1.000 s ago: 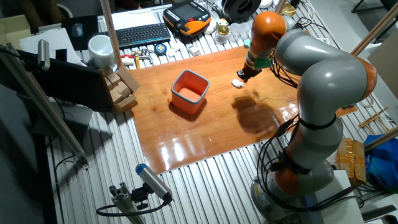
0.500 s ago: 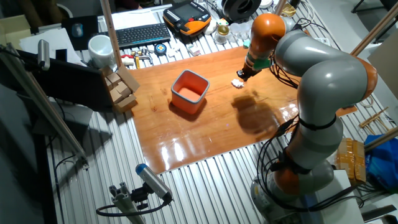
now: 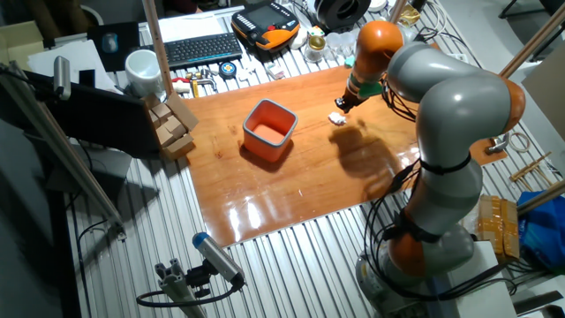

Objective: Put the garbage in the trash can

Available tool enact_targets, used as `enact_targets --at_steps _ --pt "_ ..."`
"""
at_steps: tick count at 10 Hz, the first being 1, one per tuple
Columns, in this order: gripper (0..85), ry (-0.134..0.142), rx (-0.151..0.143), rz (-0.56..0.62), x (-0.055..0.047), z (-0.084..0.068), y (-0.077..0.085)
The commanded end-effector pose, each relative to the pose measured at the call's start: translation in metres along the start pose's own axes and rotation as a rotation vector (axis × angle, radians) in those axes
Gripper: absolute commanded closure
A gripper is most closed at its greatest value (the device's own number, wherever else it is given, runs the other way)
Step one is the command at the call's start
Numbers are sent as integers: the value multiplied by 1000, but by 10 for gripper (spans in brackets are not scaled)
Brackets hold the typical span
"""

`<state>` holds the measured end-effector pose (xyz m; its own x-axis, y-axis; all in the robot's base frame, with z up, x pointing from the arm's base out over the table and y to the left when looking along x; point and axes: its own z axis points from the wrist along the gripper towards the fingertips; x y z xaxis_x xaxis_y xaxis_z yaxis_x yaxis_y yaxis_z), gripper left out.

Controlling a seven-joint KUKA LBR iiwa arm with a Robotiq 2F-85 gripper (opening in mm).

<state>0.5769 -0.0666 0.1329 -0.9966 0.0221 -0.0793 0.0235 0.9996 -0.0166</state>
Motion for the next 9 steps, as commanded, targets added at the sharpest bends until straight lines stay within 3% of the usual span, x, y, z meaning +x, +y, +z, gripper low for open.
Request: enact_targets --at_steps 1,4,9 --pt "850 -4 -3 1 -2 7 0" --pt "850 -2 -20 -3 -4 19 -1" --pt "850 1 -17 -21 -8 27 -4"
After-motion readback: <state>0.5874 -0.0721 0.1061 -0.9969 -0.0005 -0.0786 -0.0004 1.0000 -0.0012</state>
